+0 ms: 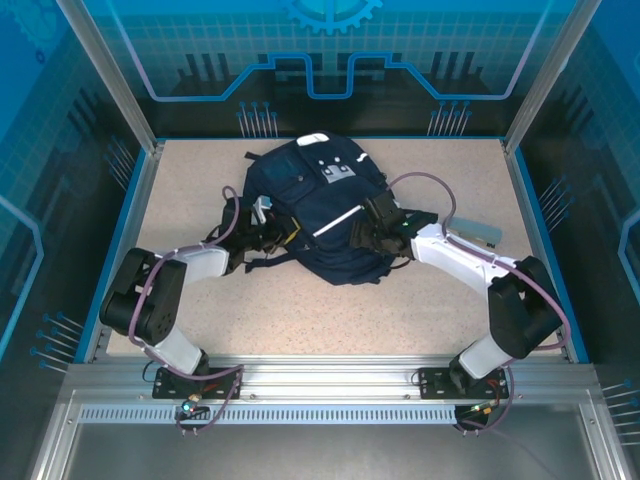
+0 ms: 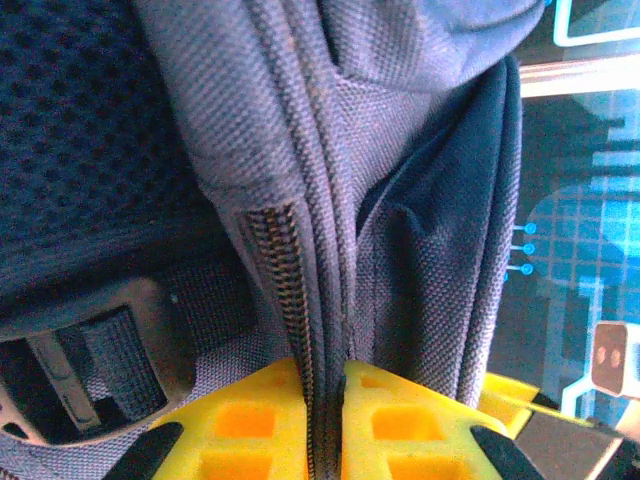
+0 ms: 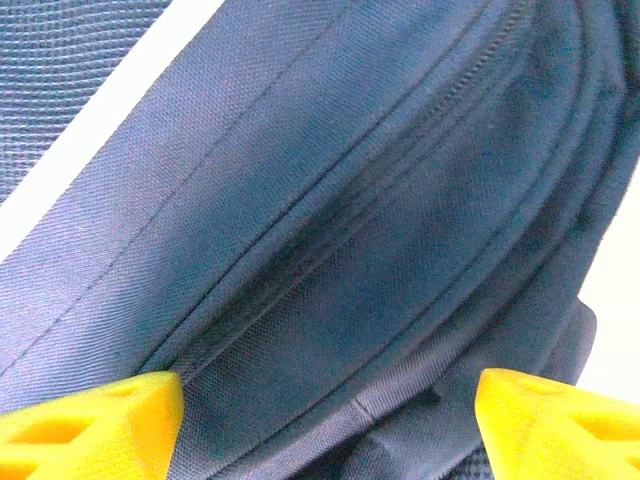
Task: Pack books, pencil case, and school supplies into a backpack
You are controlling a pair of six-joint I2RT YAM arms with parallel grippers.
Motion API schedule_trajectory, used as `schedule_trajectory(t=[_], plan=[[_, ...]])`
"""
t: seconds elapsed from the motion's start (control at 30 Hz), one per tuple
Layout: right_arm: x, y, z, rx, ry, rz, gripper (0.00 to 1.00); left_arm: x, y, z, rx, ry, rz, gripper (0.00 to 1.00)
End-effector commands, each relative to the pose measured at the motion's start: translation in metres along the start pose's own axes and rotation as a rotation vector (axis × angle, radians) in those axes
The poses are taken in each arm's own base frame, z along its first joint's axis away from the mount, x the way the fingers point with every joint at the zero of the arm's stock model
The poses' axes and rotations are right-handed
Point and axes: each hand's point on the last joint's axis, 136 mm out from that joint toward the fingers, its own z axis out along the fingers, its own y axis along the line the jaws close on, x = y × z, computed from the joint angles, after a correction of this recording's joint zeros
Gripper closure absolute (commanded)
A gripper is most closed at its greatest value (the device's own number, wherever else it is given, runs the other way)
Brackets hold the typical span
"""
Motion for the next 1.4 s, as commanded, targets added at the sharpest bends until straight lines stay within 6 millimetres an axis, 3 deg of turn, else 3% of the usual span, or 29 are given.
schedule_trajectory(t=[0.0,0.13,0.3,0.5,0.6,0.77,0.9,1.1,1.37], plan=[[-0.014,-0.014,-0.027,0.050,-0.070,-0.001,0.21,0.048,-0.017,0.005,0.030,0.152,0.024,0.88],[0.001,-0.022,-0.047,0.062,-0.075,-0.002,0.20,0.063,-0.030,0.015,0.051,0.178,0.024,0.88],[0.031,0.001,-0.062,-0.008,-0.048,-0.040,0.23,0.072,-0.051,0.023,0.096,0.162,0.024,0.88],[0.066,0.047,-0.052,-0.171,0.004,-0.010,0.47,0.079,-0.061,0.028,0.099,0.170,0.030,0.89],[0.076,0.058,-0.041,-0.216,0.013,0.035,0.55,0.080,-0.059,0.029,0.081,0.170,0.028,0.89],[0.079,0.076,-0.033,-0.269,-0.023,0.091,0.62,0.079,-0.055,0.027,0.050,0.159,0.026,0.89],[0.093,0.066,-0.014,-0.238,0.005,0.170,0.64,0.080,-0.058,0.025,0.036,0.173,0.016,0.89],[0.088,0.075,-0.005,-0.245,-0.011,0.202,0.59,0.079,-0.065,0.019,0.031,0.163,0.063,0.88],[0.071,0.073,-0.002,-0.214,-0.109,0.202,0.62,0.079,-0.064,0.016,0.037,0.160,0.041,0.88]])
